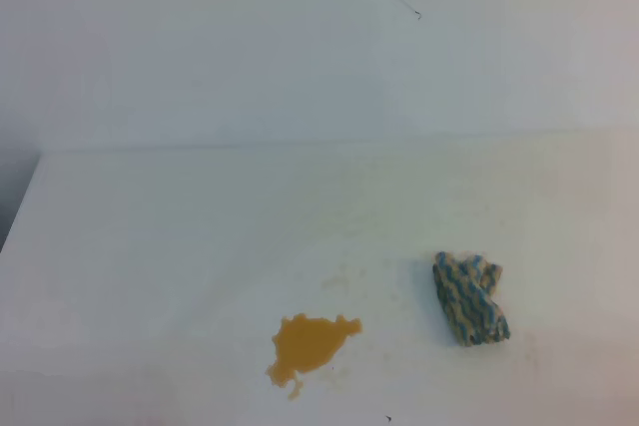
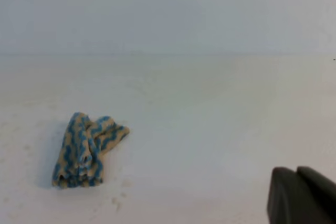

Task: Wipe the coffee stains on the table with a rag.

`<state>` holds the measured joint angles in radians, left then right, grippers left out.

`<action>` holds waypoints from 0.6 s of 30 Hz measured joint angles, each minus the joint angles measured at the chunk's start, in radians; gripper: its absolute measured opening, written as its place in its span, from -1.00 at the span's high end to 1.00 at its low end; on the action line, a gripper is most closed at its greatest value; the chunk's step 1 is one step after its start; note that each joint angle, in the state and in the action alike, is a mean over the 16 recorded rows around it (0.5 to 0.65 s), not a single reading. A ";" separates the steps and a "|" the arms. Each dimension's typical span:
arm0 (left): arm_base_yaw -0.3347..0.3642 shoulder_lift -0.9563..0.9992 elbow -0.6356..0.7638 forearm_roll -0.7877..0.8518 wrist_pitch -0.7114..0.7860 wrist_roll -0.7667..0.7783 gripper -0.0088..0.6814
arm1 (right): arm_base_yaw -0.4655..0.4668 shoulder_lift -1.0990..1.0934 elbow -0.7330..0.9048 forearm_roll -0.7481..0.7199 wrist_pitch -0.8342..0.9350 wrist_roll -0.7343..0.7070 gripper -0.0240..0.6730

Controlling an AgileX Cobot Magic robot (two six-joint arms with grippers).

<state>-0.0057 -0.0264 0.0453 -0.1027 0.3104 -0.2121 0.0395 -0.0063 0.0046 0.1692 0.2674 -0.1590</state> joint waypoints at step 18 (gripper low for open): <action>0.000 0.000 0.000 0.000 0.000 0.000 0.98 | 0.000 0.003 -0.004 0.000 0.002 0.000 0.94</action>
<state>-0.0057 -0.0264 0.0453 -0.1027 0.3104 -0.2121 0.0397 -0.0033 0.0005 0.1695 0.2694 -0.1588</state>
